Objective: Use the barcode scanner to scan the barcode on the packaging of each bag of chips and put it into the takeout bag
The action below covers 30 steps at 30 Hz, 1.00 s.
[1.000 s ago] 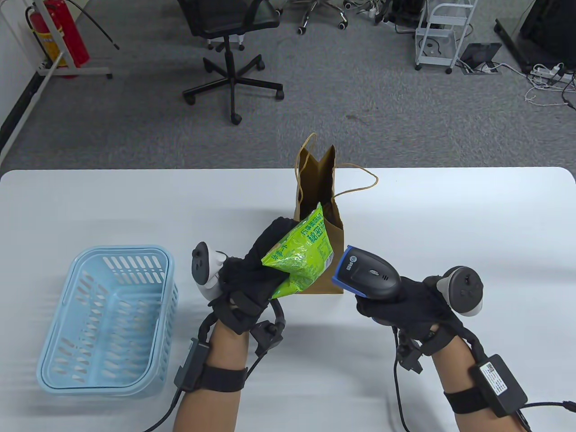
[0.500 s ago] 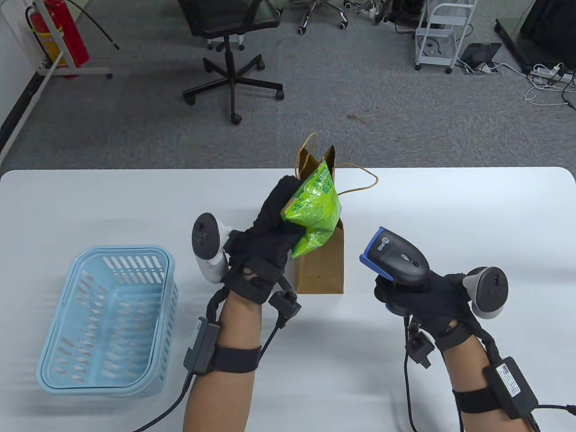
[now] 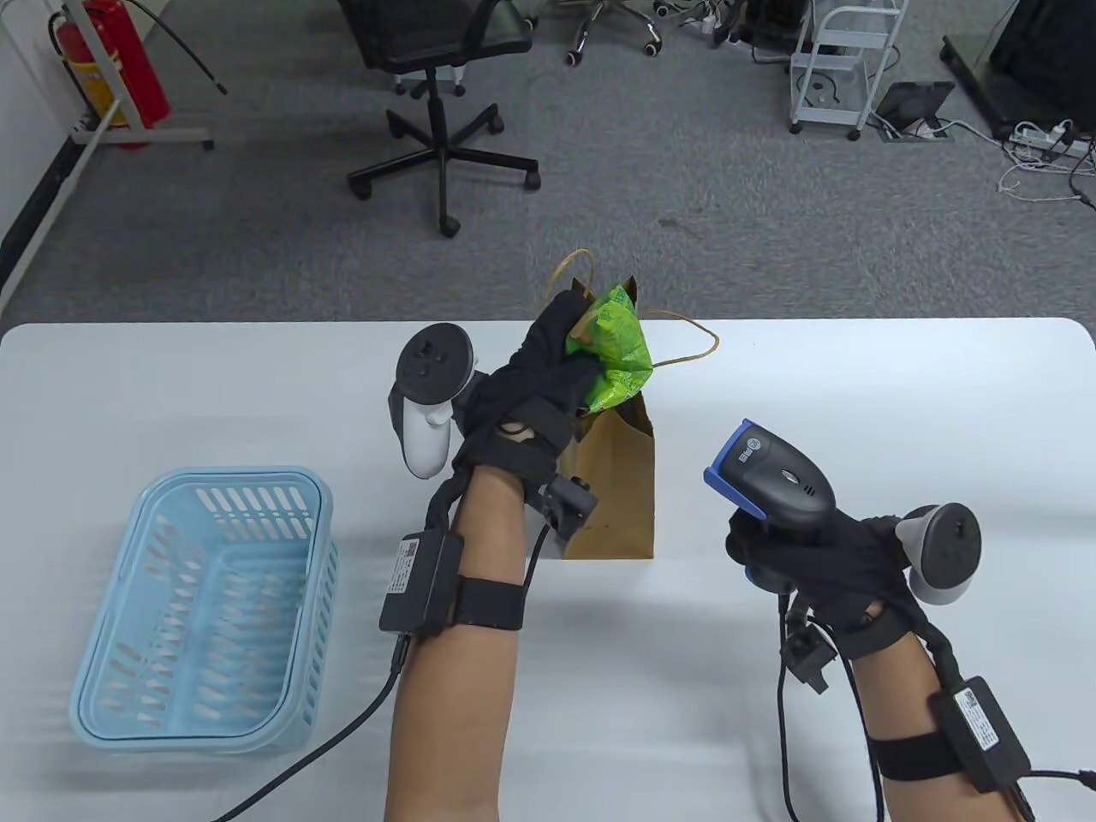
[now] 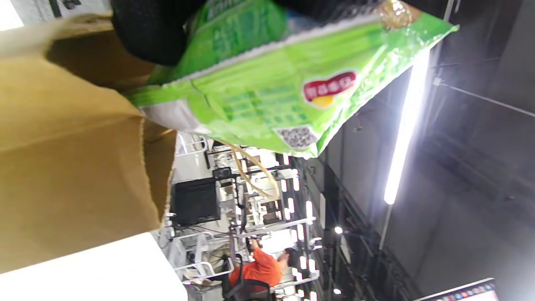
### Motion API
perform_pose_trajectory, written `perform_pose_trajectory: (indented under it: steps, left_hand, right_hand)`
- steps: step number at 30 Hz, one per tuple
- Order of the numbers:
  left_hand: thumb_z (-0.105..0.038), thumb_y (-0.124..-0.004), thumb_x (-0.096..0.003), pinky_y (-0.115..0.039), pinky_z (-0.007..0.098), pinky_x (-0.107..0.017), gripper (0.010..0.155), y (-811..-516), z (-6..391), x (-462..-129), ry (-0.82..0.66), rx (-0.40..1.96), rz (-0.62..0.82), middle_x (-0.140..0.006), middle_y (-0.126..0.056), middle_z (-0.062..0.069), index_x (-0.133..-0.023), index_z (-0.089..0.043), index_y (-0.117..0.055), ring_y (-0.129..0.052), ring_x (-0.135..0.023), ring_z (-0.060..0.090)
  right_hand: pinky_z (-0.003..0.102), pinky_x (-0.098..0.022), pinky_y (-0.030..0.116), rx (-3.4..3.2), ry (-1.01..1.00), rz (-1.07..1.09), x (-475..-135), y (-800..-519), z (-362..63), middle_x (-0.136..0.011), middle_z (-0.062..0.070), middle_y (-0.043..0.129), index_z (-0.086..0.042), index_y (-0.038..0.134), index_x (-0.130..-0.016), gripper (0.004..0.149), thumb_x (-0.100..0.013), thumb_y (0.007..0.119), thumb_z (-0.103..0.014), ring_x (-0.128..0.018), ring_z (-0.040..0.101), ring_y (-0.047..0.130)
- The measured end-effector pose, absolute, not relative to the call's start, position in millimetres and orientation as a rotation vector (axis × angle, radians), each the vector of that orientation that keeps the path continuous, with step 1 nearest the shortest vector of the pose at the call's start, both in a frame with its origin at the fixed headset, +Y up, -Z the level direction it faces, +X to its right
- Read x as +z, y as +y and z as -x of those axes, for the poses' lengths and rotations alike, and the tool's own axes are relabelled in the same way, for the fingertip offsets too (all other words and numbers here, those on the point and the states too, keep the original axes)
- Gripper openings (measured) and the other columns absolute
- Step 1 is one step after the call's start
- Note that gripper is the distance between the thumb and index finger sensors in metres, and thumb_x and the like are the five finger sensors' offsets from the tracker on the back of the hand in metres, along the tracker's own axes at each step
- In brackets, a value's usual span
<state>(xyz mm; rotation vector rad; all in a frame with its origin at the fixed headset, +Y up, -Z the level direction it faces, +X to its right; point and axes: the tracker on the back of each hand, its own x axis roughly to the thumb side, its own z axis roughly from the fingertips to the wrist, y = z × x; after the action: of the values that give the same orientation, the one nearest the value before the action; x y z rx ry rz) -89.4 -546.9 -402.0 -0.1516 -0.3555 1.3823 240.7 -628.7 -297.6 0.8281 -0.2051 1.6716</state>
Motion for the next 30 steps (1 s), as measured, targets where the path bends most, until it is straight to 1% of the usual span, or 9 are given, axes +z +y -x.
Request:
perform_pose_trajectory:
  steps: [3, 9, 13, 18, 23, 26, 30]
  left_hand:
    - [-0.023, -0.069, -0.0589, -0.066, 0.061, -0.070, 0.068, -546, 88, -403, -0.321, 1.338, 0.186, -0.120, -0.039, 0.019, -0.118, -0.014, -0.038, -0.041, -0.107, 0.055]
    - [-0.028, -0.069, -0.0597, -0.066, 0.062, -0.069, 0.069, -540, 87, -401, -0.275, 1.246, 0.173, -0.119, -0.033, 0.024, -0.119, -0.012, -0.037, -0.037, -0.106, 0.058]
    - [-0.029, -0.069, -0.0598, -0.065, 0.062, -0.069, 0.069, -529, 86, -395, -0.301, 1.219, 0.155, -0.119, -0.034, 0.024, -0.119, -0.011, -0.038, -0.038, -0.106, 0.058]
    - [-0.030, -0.069, -0.0598, -0.064, 0.063, -0.068, 0.068, -509, 90, -379, -0.395, 1.218, 0.115, -0.119, -0.038, 0.023, -0.119, -0.011, -0.041, -0.040, -0.106, 0.058]
    - [-0.030, -0.069, -0.0595, -0.061, 0.065, -0.069, 0.067, -493, 112, -362, -0.402, 1.163, 0.014, -0.119, -0.042, 0.022, -0.118, -0.011, -0.045, -0.041, -0.106, 0.058]
    - [-0.031, -0.070, -0.0591, -0.060, 0.066, -0.069, 0.067, -496, 128, -353, -0.395, 1.132, -0.045, -0.119, -0.043, 0.022, -0.118, -0.011, -0.046, -0.041, -0.106, 0.059]
    - [-0.032, -0.070, -0.0587, -0.059, 0.068, -0.068, 0.067, -515, 146, -342, -0.370, 1.051, -0.117, -0.118, -0.043, 0.023, -0.117, -0.009, -0.046, -0.041, -0.105, 0.059]
  right_hand:
    - [0.052, -0.046, 0.088, 1.677, -0.202, -0.829, -298, -629, -240, -0.079, 0.015, 0.090, -0.003, 0.067, -0.104, 0.062, -0.057, 0.084, -0.039, -0.056, 0.030, 0.104]
    - [0.052, -0.046, 0.088, 1.686, -0.205, -0.831, -298, -629, -240, -0.079, 0.015, 0.090, -0.003, 0.067, -0.104, 0.062, -0.057, 0.084, -0.039, -0.056, 0.031, 0.104]
    - [0.052, -0.045, 0.088, 1.685, -0.207, -0.827, -298, -629, -241, -0.079, 0.015, 0.090, -0.003, 0.068, -0.104, 0.062, -0.056, 0.085, -0.039, -0.056, 0.031, 0.104]
    - [0.052, -0.046, 0.088, 1.689, -0.211, -0.817, -298, -628, -242, -0.079, 0.015, 0.090, -0.003, 0.067, -0.104, 0.062, -0.056, 0.085, -0.039, -0.056, 0.031, 0.104]
    - [0.052, -0.045, 0.088, 1.703, -0.218, -0.806, -298, -628, -243, -0.079, 0.015, 0.090, -0.003, 0.068, -0.104, 0.062, -0.056, 0.085, -0.039, -0.056, 0.031, 0.104]
    - [0.052, -0.045, 0.088, 1.716, -0.221, -0.801, -299, -629, -243, -0.078, 0.015, 0.090, -0.003, 0.068, -0.104, 0.062, -0.056, 0.085, -0.039, -0.056, 0.031, 0.104]
    - [0.052, -0.045, 0.088, 1.733, -0.218, -0.788, -300, -631, -244, -0.078, 0.015, 0.091, -0.003, 0.067, -0.104, 0.063, -0.056, 0.085, -0.039, -0.056, 0.031, 0.104]
